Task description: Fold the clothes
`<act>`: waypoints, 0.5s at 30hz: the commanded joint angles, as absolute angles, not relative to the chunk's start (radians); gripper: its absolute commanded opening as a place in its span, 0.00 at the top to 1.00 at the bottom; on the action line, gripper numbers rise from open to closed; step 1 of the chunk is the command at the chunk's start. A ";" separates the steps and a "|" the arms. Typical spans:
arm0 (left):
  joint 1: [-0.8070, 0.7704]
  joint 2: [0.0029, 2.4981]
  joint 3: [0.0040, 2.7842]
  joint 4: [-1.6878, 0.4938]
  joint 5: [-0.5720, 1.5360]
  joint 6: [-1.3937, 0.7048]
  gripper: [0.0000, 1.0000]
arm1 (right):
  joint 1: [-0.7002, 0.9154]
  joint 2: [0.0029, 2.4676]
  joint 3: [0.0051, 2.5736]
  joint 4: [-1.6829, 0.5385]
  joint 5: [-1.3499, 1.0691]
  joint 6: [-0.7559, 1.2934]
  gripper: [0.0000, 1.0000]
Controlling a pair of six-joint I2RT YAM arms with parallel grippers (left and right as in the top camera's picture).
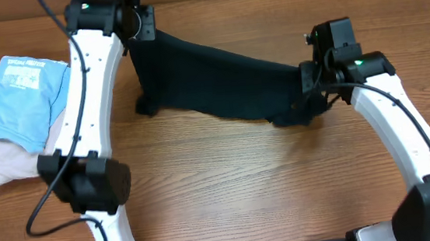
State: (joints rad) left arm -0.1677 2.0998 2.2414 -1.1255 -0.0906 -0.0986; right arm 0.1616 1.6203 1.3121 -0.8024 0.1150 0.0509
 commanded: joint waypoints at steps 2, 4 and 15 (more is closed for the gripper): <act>-0.157 2.173 2.260 -1.094 -0.112 -0.115 0.95 | 0.133 1.645 1.317 -0.748 0.229 0.068 0.53; -0.157 2.191 2.260 -1.090 -0.110 -0.121 0.96 | 0.120 1.645 1.317 -0.746 0.208 0.086 0.52; -0.158 2.204 2.260 -1.091 -0.103 -0.140 0.96 | 0.118 1.662 1.317 -0.748 -0.103 -0.138 0.59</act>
State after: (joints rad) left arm -0.1677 2.2082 2.2414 -1.0912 -0.0940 -0.1177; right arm 0.1150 1.6489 1.3121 -0.7631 -0.0322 -0.0513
